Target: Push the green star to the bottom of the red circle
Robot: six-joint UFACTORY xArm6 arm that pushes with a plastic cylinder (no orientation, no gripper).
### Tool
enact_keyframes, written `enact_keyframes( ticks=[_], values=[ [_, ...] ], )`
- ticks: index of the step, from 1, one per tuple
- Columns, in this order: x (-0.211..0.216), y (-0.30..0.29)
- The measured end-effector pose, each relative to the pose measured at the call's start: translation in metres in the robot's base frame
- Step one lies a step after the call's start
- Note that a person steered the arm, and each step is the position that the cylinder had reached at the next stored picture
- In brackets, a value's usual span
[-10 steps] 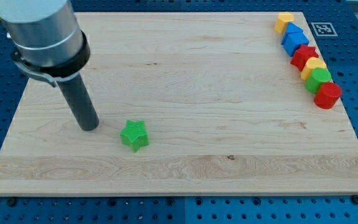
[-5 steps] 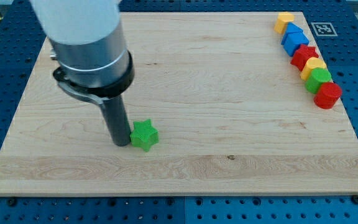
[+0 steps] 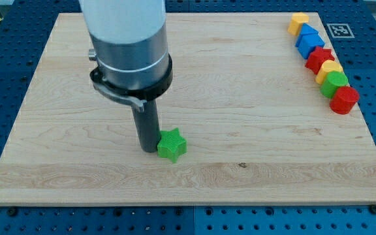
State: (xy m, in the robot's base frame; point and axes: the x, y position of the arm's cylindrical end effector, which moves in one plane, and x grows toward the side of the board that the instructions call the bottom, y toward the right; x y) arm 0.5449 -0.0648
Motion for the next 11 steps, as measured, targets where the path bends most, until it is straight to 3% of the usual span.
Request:
enact_keyframes(
  ticks=[9, 11],
  values=[
    [0.003, 0.197],
    [-0.023, 0.214]
  ],
)
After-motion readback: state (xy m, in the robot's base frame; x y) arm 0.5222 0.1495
